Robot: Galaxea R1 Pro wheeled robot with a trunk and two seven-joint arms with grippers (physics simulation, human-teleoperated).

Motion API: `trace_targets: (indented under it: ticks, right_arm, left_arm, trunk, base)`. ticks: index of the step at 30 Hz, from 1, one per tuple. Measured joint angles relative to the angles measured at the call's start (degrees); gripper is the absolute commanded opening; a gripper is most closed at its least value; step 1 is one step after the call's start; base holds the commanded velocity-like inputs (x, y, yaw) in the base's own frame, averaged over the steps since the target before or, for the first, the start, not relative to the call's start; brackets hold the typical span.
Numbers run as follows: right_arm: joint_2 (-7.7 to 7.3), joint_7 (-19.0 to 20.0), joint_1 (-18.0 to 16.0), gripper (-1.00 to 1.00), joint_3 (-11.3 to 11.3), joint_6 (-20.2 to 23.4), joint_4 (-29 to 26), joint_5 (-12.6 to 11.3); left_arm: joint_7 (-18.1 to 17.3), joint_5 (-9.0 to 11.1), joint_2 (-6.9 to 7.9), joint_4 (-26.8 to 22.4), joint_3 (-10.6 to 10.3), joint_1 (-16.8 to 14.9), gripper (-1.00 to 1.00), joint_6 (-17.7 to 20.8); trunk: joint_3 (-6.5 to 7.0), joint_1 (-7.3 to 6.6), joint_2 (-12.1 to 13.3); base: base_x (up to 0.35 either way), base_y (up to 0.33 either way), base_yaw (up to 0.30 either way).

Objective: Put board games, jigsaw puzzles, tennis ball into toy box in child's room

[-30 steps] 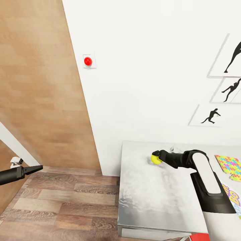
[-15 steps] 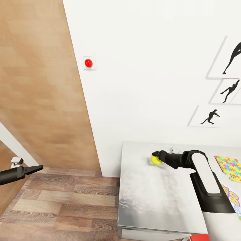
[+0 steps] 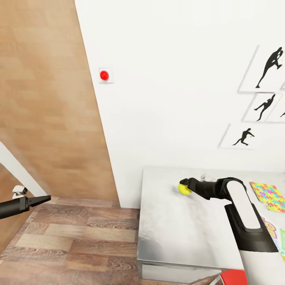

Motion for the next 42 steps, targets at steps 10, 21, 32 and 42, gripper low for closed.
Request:
trace_targets:
  ticks: [10,21,32,42]
  right_arm:
    - [0.11,0.0,0.0,-1.00,0.1,-0.1,-0.1,0.0]
    - [0.10,0.0,0.0,-1.00,0.0,-0.1,-0.1,0.1]
    - [0.24,0.0,0.0,-1.00,0.2,-0.1,-0.2,0.0]
    - [0.29,-0.1,0.1,-1.00,0.2,-0.2,-0.2,0.1]
  left_arm:
    - [0.0,0.0,0.06,0.0,0.0,0.0,1.00,0.1]
    - [0.0,-0.1,0.25,-0.1,0.0,0.0,1.00,0.7]
    - [0.0,-0.2,0.22,-0.5,-0.4,0.0,1.00,1.4]
    - [0.0,-0.3,0.19,-0.6,-0.5,0.0,1.00,1.5]
  trunk:
    - [0.93,-0.01,0.0]
    - [1.97,-0.02,0.0]
    - [3.01,-0.02,0.0]
    - [3.96,-0.02,0.0]
  base:
    - [-0.094,-0.110,-0.003]
    - [-0.005,-0.008,-0.065]
    - [0.000,0.000,-0.078]
    - [0.000,0.000,-0.079]
